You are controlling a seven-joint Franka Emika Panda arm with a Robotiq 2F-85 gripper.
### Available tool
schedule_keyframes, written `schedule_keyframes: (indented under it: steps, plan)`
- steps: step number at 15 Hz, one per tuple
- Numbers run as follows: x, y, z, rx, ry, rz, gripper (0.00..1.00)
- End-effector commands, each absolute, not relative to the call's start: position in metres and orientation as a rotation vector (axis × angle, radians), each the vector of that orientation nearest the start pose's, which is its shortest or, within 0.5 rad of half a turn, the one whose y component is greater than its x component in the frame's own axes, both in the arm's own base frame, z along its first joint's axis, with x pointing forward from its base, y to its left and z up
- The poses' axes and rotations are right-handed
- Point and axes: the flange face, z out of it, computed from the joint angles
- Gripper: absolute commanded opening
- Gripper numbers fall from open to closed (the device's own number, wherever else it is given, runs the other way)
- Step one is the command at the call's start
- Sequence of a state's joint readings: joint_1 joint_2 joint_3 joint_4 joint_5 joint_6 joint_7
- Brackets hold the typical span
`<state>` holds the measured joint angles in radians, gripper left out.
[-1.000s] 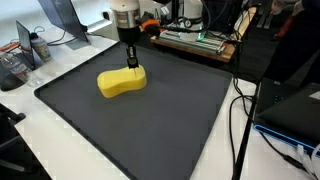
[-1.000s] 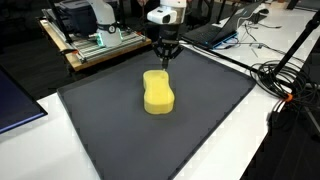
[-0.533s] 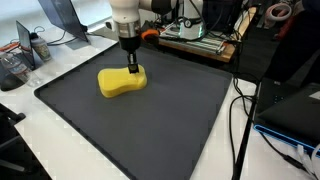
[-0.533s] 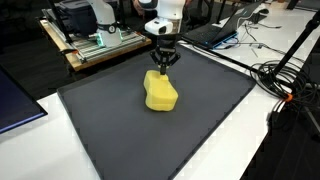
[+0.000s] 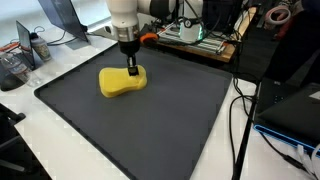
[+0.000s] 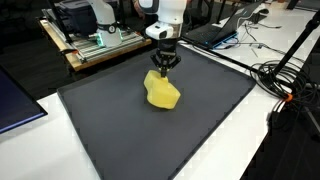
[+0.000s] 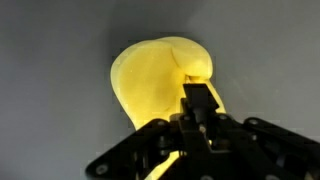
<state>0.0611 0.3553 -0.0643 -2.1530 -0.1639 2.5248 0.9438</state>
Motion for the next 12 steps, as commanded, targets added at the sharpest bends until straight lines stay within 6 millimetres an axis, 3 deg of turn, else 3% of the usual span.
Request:
schedule_keyframes:
  steps: [1, 12]
  plan:
    - [0.5617, -0.005, 0.1762, -2.999, 1.298, 0.04, 0.03]
    - [0.5618, -0.008, 0.1706, -2.985, 1.306, 0.093, 0.03]
